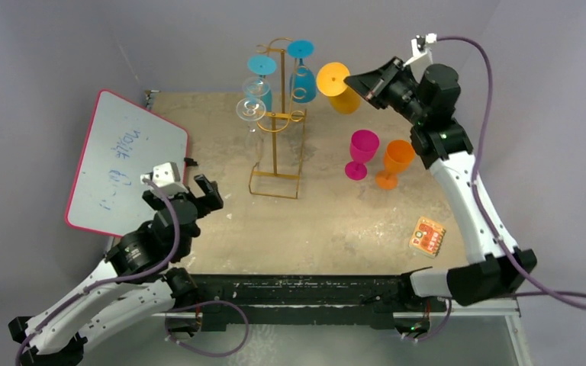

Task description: Take the wine glass off the wine glass rack

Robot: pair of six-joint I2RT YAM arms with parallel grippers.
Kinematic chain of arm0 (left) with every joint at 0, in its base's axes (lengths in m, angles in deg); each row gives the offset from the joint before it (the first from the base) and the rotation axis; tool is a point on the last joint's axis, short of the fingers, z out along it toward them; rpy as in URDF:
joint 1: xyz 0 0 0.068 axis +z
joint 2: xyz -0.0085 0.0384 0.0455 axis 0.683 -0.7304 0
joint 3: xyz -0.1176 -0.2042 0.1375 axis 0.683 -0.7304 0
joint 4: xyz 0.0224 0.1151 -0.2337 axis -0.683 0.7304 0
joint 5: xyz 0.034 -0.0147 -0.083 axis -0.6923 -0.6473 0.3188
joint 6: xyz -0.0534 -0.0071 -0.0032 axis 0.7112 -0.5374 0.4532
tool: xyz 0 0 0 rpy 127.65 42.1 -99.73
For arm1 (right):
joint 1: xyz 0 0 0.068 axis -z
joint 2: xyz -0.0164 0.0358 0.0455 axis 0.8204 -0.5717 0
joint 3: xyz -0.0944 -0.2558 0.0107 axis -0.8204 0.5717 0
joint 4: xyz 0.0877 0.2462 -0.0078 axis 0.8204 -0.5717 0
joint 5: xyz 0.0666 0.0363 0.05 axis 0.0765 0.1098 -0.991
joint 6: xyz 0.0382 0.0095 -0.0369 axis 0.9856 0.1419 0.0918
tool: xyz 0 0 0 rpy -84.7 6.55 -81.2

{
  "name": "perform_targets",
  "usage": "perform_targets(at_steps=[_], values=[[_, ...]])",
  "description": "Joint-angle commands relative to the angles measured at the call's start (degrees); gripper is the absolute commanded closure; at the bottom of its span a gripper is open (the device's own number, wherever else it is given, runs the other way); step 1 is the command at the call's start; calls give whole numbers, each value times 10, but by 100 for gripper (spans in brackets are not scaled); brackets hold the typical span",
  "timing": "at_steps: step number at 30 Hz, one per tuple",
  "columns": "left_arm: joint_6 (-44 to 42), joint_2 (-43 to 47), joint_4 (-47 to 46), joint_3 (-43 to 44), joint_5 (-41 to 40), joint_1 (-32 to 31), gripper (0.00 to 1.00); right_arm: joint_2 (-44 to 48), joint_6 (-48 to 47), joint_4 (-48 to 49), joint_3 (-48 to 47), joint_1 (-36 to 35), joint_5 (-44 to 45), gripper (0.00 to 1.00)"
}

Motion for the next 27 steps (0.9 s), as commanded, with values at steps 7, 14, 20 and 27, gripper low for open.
perform_targets(at_steps=[7,14,20,27], values=[[106,-5,2,59,144,1,2,212,-14,16,180,2,17,100],[181,9,-2,37,184,1,2,261,12,0,273,2,-83,100],[233,30,-2,-26,225,1,2,371,67,73,418,-37,-161,100],[239,55,-128,-110,355,1,8,387,-25,12,480,-47,-238,100]])
